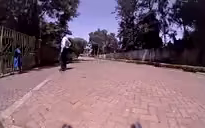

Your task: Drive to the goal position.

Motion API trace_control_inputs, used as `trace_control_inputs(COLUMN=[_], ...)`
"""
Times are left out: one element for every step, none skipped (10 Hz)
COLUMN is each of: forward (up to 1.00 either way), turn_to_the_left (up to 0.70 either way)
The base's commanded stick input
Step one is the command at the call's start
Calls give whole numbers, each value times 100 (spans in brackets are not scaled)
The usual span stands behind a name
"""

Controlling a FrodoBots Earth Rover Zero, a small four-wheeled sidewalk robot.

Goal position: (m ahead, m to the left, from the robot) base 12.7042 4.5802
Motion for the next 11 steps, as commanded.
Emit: trace_control_inputs(forward=[70,70,70,70,70,70,70,70,70,70,70], turn_to_the_left=[0,0,0,0,0,0,0,0,0,0,0])
